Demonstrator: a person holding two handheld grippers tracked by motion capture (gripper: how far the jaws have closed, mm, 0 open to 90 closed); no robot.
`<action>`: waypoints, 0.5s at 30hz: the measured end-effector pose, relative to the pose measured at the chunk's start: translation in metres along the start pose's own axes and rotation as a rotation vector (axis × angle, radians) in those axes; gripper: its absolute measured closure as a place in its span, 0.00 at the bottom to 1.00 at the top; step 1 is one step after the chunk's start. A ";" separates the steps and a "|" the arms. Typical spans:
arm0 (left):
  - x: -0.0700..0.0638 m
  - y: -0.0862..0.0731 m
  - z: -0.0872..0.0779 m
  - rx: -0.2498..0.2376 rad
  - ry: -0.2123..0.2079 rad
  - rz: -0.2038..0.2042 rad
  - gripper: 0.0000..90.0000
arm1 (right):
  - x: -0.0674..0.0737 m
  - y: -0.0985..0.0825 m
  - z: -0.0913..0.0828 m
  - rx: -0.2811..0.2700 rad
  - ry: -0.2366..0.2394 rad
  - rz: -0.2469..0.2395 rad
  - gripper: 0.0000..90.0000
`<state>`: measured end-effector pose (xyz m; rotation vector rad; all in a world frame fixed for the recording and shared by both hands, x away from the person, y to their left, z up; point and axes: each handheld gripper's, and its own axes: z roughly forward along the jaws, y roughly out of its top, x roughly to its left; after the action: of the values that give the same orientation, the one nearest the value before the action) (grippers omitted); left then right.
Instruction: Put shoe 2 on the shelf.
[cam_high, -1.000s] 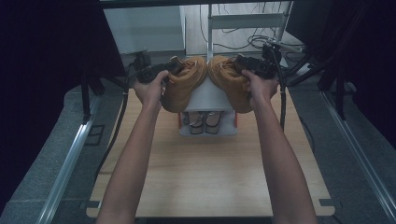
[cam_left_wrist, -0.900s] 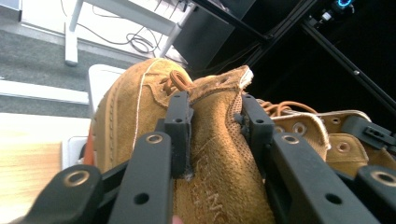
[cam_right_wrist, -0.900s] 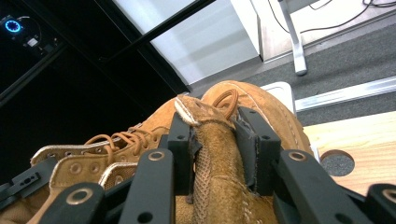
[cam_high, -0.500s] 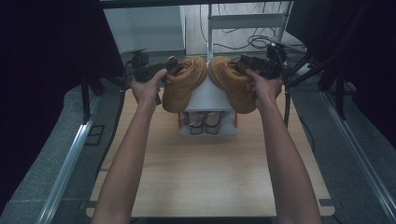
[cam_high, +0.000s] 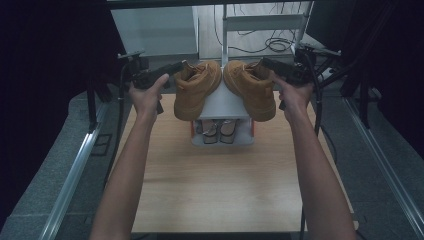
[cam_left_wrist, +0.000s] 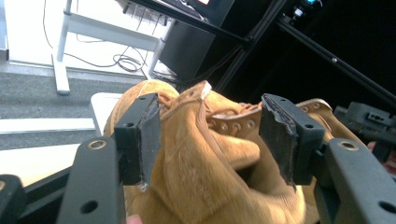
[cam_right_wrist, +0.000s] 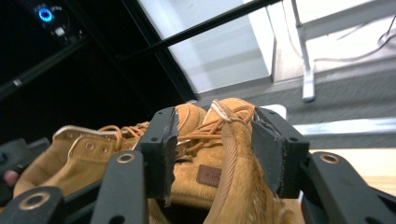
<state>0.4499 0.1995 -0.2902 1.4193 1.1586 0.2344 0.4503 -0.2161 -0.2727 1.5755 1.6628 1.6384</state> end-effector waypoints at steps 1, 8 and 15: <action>0.000 0.000 -0.005 -0.002 0.004 0.008 0.45 | 0.002 0.001 -0.004 -0.004 -0.008 -0.027 0.59; 0.003 -0.008 -0.034 -0.017 0.025 0.026 0.54 | 0.003 0.000 -0.032 -0.023 0.010 -0.069 0.74; 0.012 -0.027 -0.045 0.023 0.025 0.029 0.71 | -0.012 -0.015 -0.049 -0.052 -0.003 -0.062 0.89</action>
<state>0.4095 0.2304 -0.3072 1.4584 1.1649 0.2606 0.4072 -0.2461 -0.2770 1.4862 1.6368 1.6343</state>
